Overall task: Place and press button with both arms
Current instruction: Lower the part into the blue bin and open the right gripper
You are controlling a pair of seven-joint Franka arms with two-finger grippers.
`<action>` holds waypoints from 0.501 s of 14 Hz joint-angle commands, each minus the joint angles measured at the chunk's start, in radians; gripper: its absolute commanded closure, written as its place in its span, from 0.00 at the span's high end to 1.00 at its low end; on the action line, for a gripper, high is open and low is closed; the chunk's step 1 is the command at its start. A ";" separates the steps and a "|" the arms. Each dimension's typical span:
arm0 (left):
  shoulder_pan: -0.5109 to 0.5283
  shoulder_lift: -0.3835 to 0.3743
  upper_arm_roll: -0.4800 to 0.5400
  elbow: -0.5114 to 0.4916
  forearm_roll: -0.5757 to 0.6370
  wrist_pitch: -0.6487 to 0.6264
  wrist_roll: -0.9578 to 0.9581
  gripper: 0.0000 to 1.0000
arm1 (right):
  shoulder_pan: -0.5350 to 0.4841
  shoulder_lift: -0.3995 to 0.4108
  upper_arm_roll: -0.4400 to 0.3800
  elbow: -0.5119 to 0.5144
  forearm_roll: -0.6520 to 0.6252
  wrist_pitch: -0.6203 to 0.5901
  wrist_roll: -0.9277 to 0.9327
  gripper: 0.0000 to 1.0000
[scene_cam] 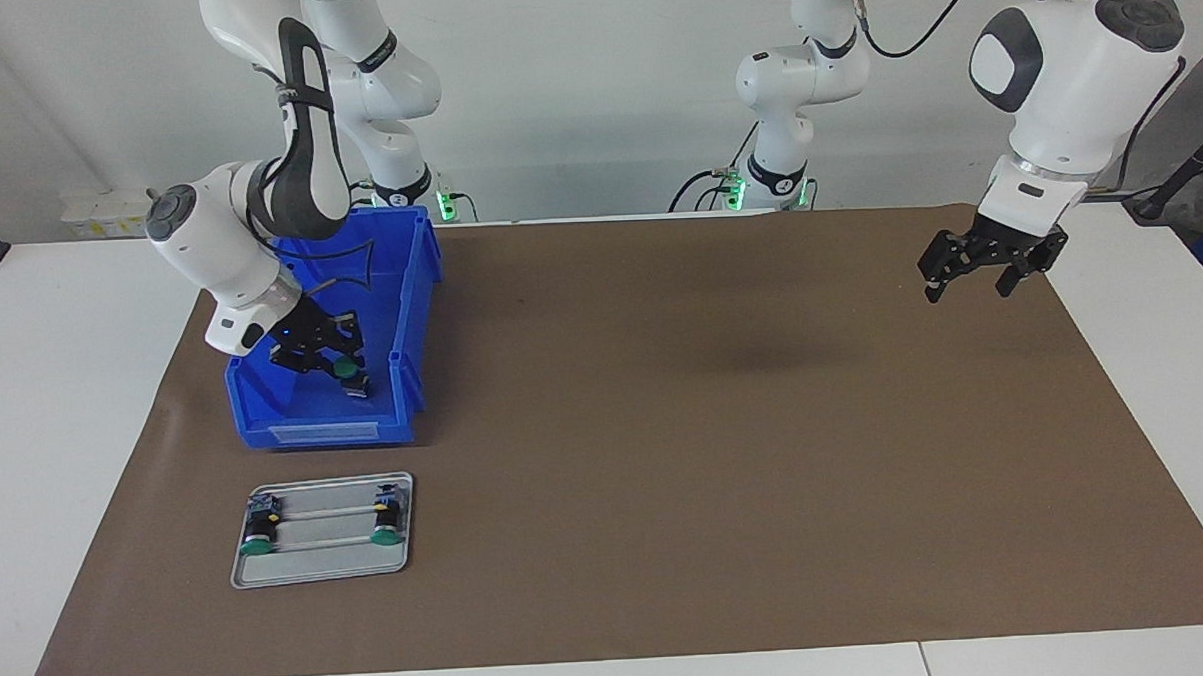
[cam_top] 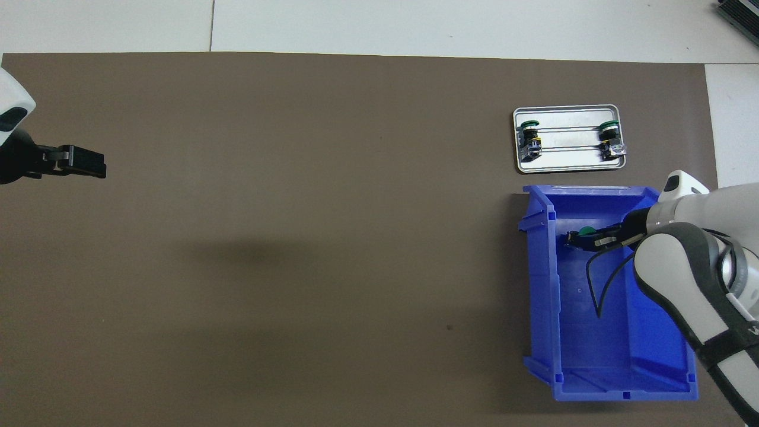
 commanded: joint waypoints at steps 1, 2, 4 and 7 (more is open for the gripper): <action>0.022 -0.030 -0.006 -0.030 0.018 -0.002 -0.010 1.00 | -0.004 -0.025 0.007 -0.012 -0.010 0.015 0.085 1.00; 0.022 -0.030 -0.007 -0.032 0.018 -0.002 -0.010 1.00 | -0.001 -0.031 0.009 0.000 -0.010 0.008 0.123 1.00; 0.020 -0.028 -0.007 -0.030 0.018 -0.002 -0.010 1.00 | 0.022 -0.056 0.009 0.041 -0.036 -0.003 0.242 1.00; 0.022 -0.030 -0.007 -0.032 0.018 -0.002 -0.010 1.00 | 0.056 -0.064 0.012 0.150 -0.209 -0.050 0.452 1.00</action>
